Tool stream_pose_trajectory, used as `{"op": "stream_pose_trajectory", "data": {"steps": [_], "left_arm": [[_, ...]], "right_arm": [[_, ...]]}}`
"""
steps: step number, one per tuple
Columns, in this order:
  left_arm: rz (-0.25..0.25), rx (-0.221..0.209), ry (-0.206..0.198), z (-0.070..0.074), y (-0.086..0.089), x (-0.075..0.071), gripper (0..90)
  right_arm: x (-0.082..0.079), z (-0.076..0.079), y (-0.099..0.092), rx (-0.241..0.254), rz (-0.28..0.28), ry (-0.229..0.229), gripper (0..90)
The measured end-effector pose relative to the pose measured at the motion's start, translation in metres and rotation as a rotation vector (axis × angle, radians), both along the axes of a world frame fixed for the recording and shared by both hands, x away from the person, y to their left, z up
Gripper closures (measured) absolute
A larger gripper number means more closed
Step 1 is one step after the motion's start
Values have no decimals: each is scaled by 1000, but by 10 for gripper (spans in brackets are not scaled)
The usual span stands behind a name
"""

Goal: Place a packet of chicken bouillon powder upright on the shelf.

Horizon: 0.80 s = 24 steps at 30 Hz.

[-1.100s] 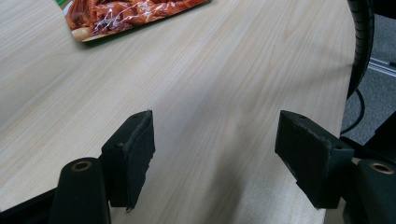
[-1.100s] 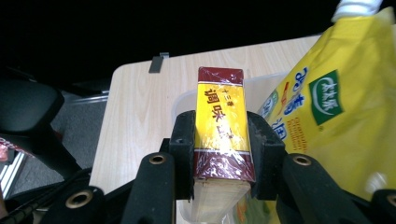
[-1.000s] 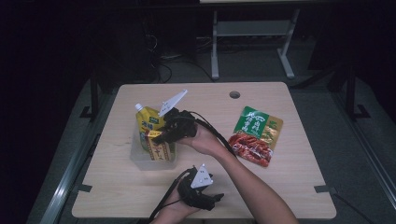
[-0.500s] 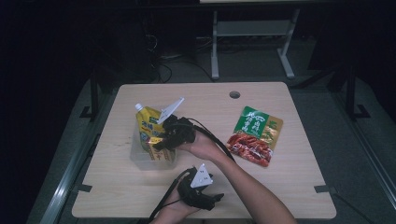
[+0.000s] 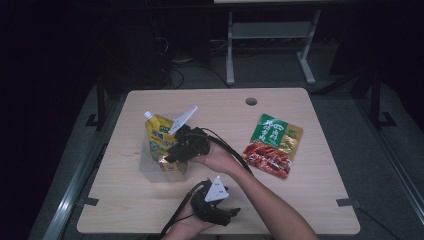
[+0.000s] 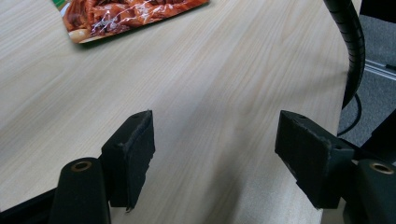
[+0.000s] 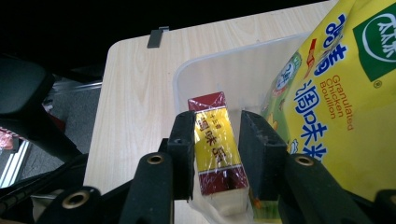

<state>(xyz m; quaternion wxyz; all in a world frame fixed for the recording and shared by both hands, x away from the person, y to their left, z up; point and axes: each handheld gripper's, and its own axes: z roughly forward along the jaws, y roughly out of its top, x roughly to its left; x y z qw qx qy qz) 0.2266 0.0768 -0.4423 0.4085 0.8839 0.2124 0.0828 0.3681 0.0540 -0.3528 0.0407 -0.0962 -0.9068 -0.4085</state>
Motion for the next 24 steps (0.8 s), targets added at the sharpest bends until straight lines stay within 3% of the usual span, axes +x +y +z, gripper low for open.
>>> {"op": "stream_pose_trajectory", "data": {"steps": [8,13,24], "left_arm": [[9,-13,18,-2,-2,-1,281],[1,0,7,-1,-2,0,281],[9,-10,18,-1,0,1,280]], "right_arm": [[-2,7,-13,33,-17,12,610],[-4,11,-24,55,-24,4,606],[-8,15,-42,67,-41,3,599]]}}
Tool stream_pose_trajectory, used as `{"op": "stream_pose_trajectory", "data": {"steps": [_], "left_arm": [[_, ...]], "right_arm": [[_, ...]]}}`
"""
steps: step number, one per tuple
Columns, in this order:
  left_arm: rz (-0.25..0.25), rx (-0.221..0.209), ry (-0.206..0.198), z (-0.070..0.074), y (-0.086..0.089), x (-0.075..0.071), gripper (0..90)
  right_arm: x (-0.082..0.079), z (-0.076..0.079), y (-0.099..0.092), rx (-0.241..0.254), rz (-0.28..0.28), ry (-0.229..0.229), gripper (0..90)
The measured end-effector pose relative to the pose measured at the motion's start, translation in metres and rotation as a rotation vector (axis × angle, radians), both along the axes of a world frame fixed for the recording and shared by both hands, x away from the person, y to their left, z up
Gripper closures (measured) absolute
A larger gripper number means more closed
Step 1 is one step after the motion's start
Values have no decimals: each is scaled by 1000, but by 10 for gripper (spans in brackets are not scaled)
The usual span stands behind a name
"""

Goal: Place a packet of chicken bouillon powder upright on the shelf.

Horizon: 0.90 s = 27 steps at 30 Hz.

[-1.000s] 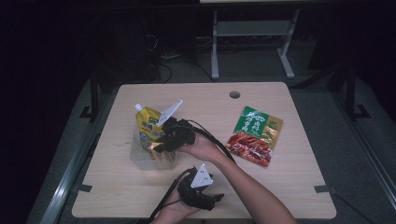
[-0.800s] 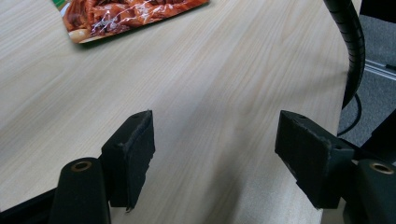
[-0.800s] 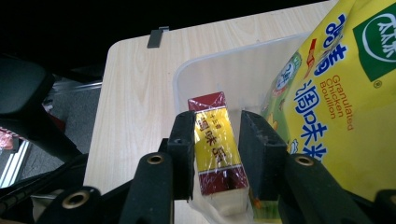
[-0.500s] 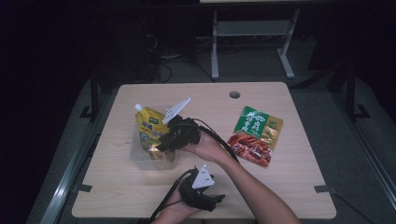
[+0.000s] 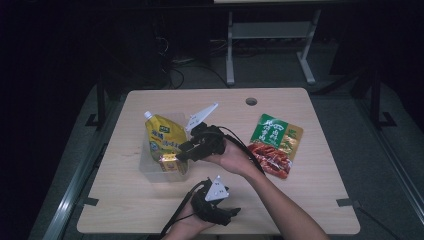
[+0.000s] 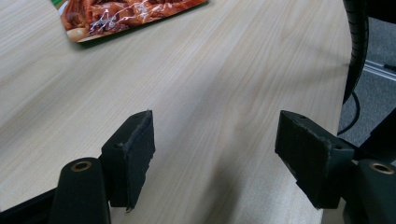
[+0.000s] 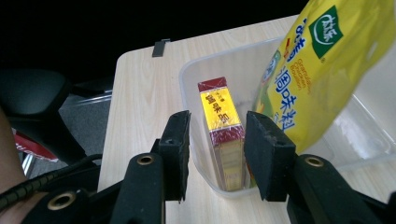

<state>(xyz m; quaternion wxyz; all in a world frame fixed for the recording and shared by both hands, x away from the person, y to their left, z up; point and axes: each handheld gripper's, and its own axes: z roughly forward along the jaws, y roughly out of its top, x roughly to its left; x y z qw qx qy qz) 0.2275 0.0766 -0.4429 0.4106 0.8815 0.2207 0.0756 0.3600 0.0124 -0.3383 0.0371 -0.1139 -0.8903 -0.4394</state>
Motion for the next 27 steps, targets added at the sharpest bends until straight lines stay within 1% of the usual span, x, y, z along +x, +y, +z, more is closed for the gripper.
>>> {"op": "stream_pose_trajectory", "data": {"steps": [1,2,4,6,7,10,11,12,13,14,16,17,18,19,20,22,23,24,25,26,27], "left_arm": [[-2,1,2,0,0,0,280],[-3,0,7,0,0,0,280],[-4,1,6,1,0,0,280],[-5,-1,7,1,0,0,280],[-6,-2,6,1,0,0,280],[-7,-3,6,1,0,1,280],[-7,-3,6,1,0,1,280],[-15,6,2,1,1,2,279],[-19,2,3,1,1,2,278],[-13,-8,6,1,0,2,278],[-19,-2,0,2,1,3,274],[-18,-9,3,3,1,3,273],[-17,-10,3,3,2,3,273],[-11,-17,3,4,2,3,271],[-10,-17,1,4,3,4,270],[-5,-21,0,6,4,5,266],[-5,-21,0,6,4,5,265],[2,-29,6,7,6,6,264],[3,-28,5,8,7,7,264],[8,-32,4,9,8,8,264],[9,-32,-1,9,8,8,264]], "right_arm": [[0,0,-2,4,0,-4,595],[-1,1,-3,9,-2,3,591],[-1,1,-6,15,-4,0,591],[-1,2,-9,14,-9,4,590],[-1,2,-10,11,-8,-2,589],[-1,3,-15,13,-19,3,585],[0,3,-17,18,-19,-4,584],[0,3,-19,19,-24,4,579],[0,3,-21,21,-29,2,574],[0,3,-24,24,-30,4,569],[0,3,-29,26,-33,-3,560],[-1,4,-32,26,-44,13,555],[0,4,-36,30,-48,7,550],[0,4,-38,33,-56,17,542],[1,4,-41,33,-61,14,532],[1,5,-48,35,-78,25,509],[1,5,-48,35,-78,25,509],[3,5,-55,38,-96,30,499],[4,5,-57,37,-96,23,496],[3,6,-59,41,-105,29,491],[4,6,-62,36,-104,18,483]]}}
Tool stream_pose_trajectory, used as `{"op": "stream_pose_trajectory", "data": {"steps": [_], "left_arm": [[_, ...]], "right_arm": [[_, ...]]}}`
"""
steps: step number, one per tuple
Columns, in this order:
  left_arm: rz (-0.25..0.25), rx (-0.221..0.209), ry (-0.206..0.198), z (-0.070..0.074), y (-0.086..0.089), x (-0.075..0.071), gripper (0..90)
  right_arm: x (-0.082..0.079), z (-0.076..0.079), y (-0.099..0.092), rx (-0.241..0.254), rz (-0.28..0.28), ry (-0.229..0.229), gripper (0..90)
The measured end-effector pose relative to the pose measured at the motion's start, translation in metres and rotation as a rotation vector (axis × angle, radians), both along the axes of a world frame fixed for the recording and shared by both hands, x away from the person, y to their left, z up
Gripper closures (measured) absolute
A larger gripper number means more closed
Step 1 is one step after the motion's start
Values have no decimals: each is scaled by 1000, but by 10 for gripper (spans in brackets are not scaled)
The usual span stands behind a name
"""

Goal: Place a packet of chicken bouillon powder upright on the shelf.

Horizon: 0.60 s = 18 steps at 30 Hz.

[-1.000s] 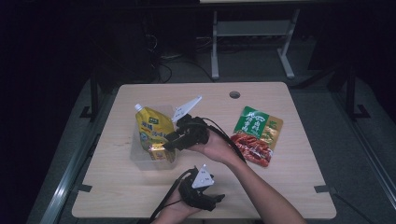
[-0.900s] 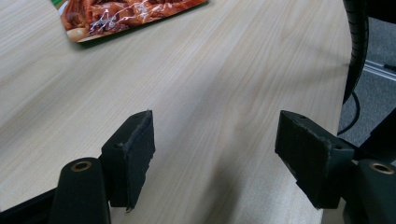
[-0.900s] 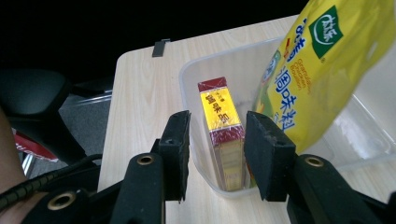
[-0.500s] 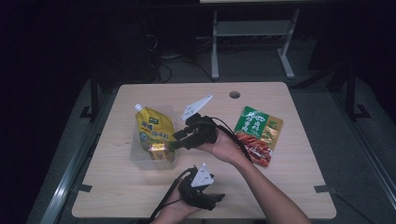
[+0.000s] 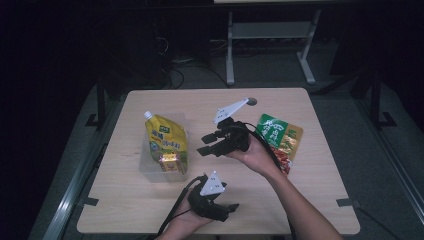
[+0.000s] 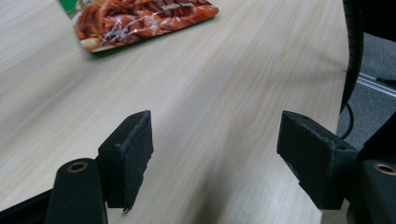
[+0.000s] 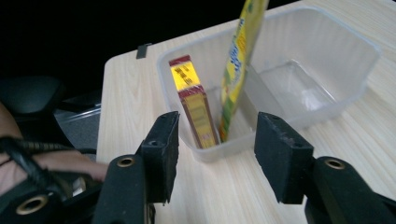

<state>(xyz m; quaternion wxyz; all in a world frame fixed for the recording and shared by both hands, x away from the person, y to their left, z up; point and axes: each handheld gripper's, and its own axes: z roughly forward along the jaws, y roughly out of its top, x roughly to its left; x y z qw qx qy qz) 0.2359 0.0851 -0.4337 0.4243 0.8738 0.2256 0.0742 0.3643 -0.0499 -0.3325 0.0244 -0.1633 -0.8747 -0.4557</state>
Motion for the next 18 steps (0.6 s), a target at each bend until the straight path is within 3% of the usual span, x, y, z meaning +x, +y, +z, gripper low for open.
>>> {"op": "stream_pose_trajectory", "data": {"steps": [5,13,18], "left_arm": [[2,10,-4,0,2,2,261],[0,9,1,-1,0,5,245],[-4,15,-2,0,1,6,243]], "right_arm": [[0,1,-15,22,-46,4,457],[2,-4,-40,19,-106,34,408],[2,-6,-57,19,-140,30,400]]}}
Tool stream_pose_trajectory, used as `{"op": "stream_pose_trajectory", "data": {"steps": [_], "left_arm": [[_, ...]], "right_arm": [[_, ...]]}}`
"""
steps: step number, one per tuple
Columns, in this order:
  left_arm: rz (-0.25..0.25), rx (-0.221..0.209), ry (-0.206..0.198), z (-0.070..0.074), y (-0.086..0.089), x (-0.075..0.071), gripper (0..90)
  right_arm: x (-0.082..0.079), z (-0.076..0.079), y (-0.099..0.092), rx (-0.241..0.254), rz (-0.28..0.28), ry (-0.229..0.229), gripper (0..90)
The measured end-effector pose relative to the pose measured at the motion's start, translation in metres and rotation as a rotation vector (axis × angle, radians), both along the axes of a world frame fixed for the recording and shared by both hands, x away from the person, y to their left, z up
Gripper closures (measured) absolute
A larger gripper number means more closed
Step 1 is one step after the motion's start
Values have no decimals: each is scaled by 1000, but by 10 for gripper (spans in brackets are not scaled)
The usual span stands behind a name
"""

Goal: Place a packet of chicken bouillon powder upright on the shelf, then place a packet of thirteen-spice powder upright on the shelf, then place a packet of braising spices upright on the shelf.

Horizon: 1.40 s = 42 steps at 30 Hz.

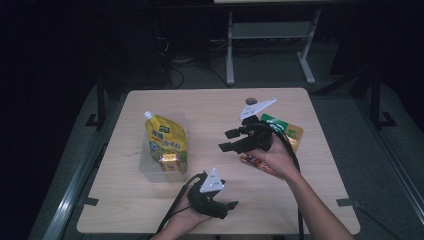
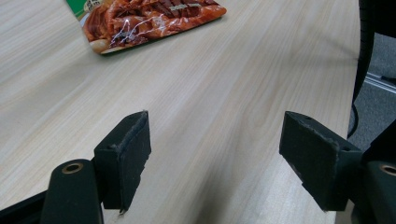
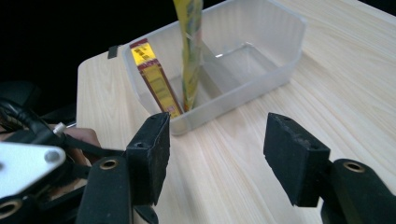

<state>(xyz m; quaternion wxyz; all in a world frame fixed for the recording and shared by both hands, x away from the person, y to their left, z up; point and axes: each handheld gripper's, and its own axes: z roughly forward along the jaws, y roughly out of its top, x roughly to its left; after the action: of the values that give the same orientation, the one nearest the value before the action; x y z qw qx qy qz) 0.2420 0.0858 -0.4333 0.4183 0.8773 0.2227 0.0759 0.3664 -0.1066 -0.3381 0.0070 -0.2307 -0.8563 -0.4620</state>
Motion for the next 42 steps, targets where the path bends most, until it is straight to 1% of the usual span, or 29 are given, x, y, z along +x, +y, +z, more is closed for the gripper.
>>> {"op": "stream_pose_trajectory", "data": {"steps": [1,7,11,14,17,20,24,26,28,34,36,38,39,40,42], "left_arm": [[9,-9,3,0,0,0,243],[10,-7,0,1,0,0,240],[-5,10,-13,1,0,2,241],[-2,6,-16,0,-1,0,240],[-5,7,-16,1,0,1,240],[-5,7,-19,1,0,1,240],[3,0,-16,1,0,2,240],[-2,9,-18,1,0,2,240],[-1,2,-18,0,0,2,240],[-1,15,-19,-1,0,3,241],[5,9,-16,-1,0,3,237],[7,7,-16,-1,-1,3,237],[4,15,-15,-1,-1,3,238],[9,9,-12,-1,-1,3,239],[6,14,-9,-1,-1,4,242]], "right_arm": [[0,-1,-3,2,-7,4,397],[-2,-4,-19,-17,-36,1,384],[-3,-5,-30,-24,-59,16,368],[-5,-6,-38,-15,-82,4,363],[-4,-9,-43,-18,-100,10,358],[-4,-13,-47,-20,-109,22,356],[-4,-17,-51,-39,-115,39,344],[-5,-19,-54,-33,-120,33,345],[-6,-20,-55,-35,-127,39,344],[-8,-27,-63,-34,-155,49,338],[-8,-29,-65,-44,-165,66,327],[-10,-29,-69,-36,-175,61,331],[-10,-29,-71,-38,-181,68,329],[-10,-30,-72,-36,-184,64,329],[-11,-30,-74,-38,-189,65,328]]}}
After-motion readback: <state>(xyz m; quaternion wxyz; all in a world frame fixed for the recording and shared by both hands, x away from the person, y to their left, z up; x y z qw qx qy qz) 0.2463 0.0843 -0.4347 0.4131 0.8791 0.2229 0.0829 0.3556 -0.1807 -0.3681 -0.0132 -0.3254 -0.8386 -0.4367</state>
